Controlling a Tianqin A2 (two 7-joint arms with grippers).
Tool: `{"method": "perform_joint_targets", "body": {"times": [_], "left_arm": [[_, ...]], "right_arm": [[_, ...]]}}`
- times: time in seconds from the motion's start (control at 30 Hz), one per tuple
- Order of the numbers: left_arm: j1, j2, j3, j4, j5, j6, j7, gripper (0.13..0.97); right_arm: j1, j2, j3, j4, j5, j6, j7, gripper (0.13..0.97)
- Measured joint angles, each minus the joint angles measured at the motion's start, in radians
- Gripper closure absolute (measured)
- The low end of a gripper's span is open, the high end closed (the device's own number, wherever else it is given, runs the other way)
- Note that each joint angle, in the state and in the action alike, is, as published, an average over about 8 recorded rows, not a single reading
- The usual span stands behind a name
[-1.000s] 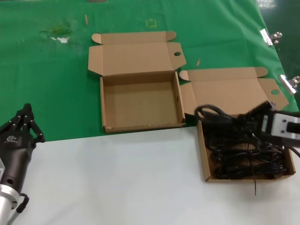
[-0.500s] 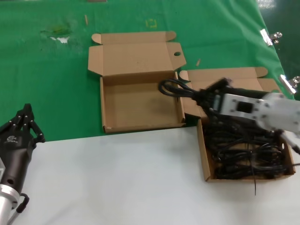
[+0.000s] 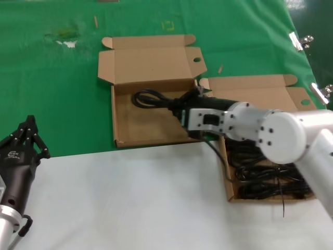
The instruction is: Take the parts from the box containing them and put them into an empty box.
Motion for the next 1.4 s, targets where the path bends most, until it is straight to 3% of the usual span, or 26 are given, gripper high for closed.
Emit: {"method": "perform_joint_targets", "body": {"times": [0.7, 1.4], "left_arm": [[0.000, 0.000, 0.000, 0.000, 0.000, 0.000, 0.000, 0.957], [0.000, 0.000, 0.000, 0.000, 0.000, 0.000, 0.000, 0.957]], "right_arm": [[0.135, -0.188, -0.047, -0.464, 0.214, 0.256, -0.384, 0.923], [0.152, -0.197, -0.052, -0.523, 0.223, 0.288, -0.397, 0.863]]}}
